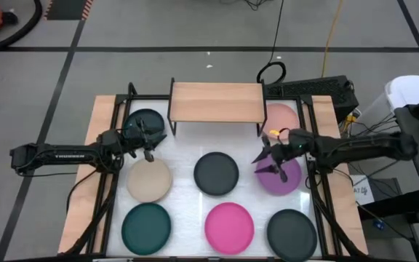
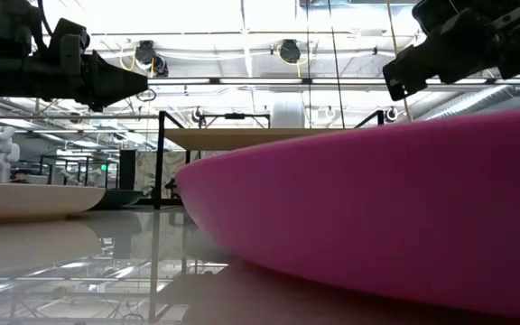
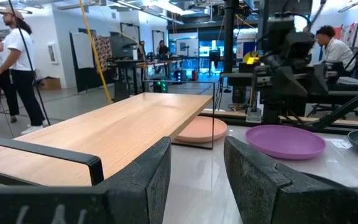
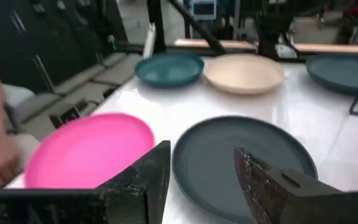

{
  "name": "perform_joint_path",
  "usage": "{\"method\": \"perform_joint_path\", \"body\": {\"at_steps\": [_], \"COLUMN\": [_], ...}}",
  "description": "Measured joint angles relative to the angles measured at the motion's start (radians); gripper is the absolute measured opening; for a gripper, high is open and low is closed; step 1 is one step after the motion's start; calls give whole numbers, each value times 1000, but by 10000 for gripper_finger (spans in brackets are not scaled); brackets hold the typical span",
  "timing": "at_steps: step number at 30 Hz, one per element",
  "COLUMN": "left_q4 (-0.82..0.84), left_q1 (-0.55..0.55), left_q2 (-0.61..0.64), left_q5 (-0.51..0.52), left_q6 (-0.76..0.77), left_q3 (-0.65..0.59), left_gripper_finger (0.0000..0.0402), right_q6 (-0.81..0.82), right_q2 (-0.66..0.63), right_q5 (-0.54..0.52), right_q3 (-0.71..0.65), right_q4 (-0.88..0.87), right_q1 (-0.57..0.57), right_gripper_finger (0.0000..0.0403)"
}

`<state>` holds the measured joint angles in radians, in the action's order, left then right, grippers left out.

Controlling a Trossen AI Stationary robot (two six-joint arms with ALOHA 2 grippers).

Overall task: Place and stack plates onto a shelf
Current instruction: Put the pink plate on the shelf

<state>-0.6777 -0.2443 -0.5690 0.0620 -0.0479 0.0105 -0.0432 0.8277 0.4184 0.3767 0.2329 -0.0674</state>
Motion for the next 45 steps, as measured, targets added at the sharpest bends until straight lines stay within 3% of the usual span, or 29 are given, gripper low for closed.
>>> {"method": "perform_joint_path", "body": {"at_steps": [9, 14, 25, 34, 37, 42, 45], "left_q4": [1, 1, 1, 1, 1, 1, 0], "left_q1": [0, 0, 0, 0, 0, 0, 0], "left_q2": [0, 0, 0, 0, 0, 0, 0], "left_q5": [0, 0, 0, 0, 0, 0, 0], "left_q6": [0, 0, 0, 0, 0, 0, 0], "left_q3": [0, 0, 0, 0, 0, 0, 0], "left_gripper_finger": [154, 154, 154, 154, 154, 154, 154], "right_q6": [87, 211, 575, 641, 645, 608, 579], "right_q2": [260, 459, 753, 853, 867, 823, 747], "right_q5": [-227, -237, -255, -235, -232, -230, -203], "right_q3": [94, 166, 270, 318, 323, 322, 321], "right_q4": [-1, 59, 52, 53, 55, 42, 39], "right_q1": [299, 396, 410, 424, 427, 415, 390], "right_gripper_finger": [157, 157, 157, 154, 127, 18, 8]}}
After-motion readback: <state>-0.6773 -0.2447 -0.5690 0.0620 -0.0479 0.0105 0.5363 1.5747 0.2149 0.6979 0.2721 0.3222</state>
